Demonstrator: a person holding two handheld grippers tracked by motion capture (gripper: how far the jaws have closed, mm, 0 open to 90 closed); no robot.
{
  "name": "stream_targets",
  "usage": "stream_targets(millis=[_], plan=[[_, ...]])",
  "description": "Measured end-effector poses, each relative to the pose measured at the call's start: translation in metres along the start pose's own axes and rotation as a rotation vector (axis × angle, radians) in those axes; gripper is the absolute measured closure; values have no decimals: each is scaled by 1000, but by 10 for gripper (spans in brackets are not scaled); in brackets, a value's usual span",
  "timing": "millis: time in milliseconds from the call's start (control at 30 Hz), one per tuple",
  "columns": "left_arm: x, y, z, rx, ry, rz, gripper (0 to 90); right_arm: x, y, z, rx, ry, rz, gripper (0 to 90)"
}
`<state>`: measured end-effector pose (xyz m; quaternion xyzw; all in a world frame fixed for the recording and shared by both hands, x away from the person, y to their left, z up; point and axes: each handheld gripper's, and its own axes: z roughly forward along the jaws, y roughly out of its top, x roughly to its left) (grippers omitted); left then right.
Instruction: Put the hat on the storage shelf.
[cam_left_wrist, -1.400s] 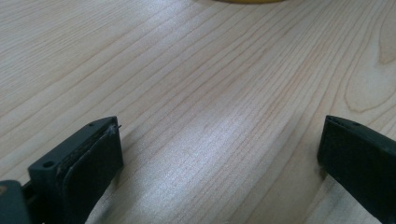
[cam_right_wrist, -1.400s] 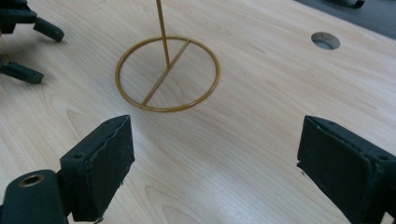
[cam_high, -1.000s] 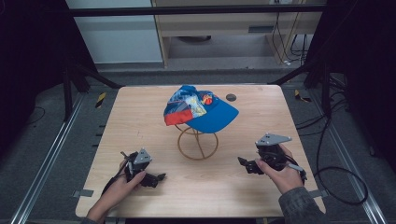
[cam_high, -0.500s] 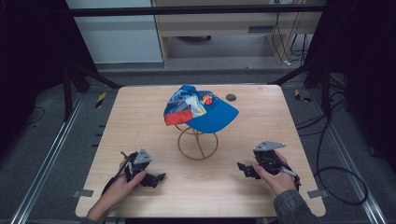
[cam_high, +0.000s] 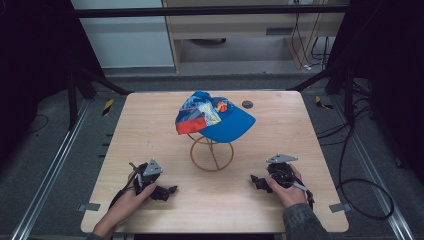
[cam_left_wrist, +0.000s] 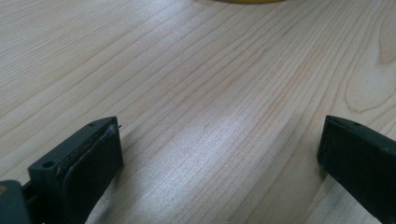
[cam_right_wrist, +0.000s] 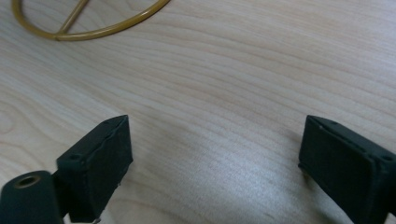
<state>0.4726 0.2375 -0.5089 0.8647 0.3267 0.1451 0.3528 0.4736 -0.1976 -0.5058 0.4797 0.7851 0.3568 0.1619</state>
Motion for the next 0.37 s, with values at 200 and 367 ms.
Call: stream_targets(millis=[200, 367], plan=[[0, 0, 0, 0, 1, 3, 0, 7, -4, 5, -25, -61, -73, 70], [0, 0, 0, 0, 0, 1, 0, 7, -4, 5, -23, -56, -68, 65]])
